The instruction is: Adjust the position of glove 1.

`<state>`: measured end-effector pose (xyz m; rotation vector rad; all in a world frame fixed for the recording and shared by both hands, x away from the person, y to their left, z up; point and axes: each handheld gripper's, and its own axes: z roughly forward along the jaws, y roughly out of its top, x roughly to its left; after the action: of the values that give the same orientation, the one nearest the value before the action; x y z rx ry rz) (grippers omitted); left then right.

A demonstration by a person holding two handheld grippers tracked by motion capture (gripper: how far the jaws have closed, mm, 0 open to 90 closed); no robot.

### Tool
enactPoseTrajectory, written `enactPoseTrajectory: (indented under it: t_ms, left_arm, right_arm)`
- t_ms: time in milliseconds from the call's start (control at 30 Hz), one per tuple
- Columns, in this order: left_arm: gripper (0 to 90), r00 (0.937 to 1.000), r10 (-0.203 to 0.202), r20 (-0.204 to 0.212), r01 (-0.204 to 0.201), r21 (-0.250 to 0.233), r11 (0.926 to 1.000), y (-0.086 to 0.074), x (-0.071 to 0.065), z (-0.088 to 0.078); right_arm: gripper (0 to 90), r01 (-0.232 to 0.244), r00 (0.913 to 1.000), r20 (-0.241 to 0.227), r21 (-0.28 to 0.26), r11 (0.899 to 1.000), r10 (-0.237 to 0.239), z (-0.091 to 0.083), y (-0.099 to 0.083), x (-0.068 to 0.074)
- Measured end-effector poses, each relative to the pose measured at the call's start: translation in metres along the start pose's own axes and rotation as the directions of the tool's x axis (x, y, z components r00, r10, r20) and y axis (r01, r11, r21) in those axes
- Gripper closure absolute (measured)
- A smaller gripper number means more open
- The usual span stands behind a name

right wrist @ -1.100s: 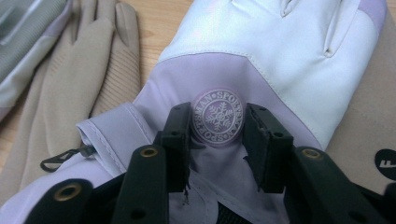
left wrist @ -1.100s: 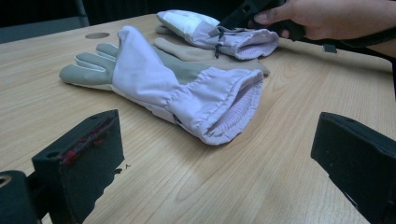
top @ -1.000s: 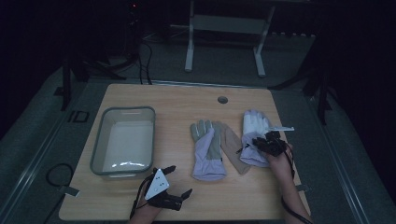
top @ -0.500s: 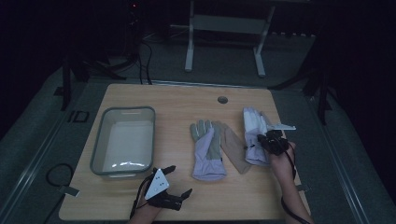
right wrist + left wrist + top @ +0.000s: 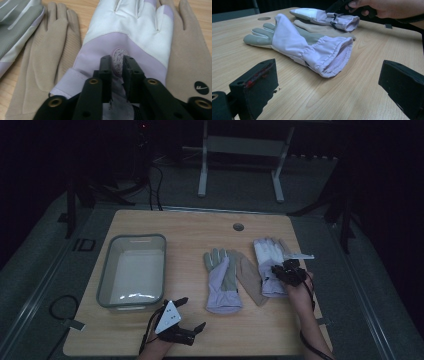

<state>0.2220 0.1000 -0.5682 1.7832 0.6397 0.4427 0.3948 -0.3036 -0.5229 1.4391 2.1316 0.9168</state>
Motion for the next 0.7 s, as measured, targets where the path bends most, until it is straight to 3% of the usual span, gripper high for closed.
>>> enactPoseTrajectory:
  t_ms: [167,267,433,600,700]
  left_arm:
    - [2.4,1.0,-0.002,0.0,0.002,0.001,1.0,0.0,0.0,0.0]
    - [2.4,1.0,-0.001,0.0,0.001,0.001,1.0,0.0,0.0,0.0]
    - [2.4,1.0,0.0,0.001,0.0,0.003,1.0,0.0,0.0,0.0]
    - [2.3,1.0,0.0,0.001,0.0,0.002,1.0,0.0,0.0,0.0]
    - [2.3,1.0,-0.001,0.002,0.001,0.0,1.0,0.0,0.0,0.0]
  right_arm:
    - [52.0,-0.024,0.9993,-0.026,0.041,0.999,0.025,0.01,0.004,-0.011]
    - [49.6,-0.052,0.9956,-0.075,0.061,0.997,0.056,0.018,0.003,-0.02]
    - [61.8,-0.038,0.9912,-0.123,0.083,0.996,0.048,0.022,0.001,-0.021]
    - [76.8,-0.058,0.9913,-0.112,0.103,0.993,0.069,0.022,0.003,-0.015]
    - [80.1,-0.049,0.9967,-0.06,0.093,0.994,0.055,0.014,0.007,-0.006]
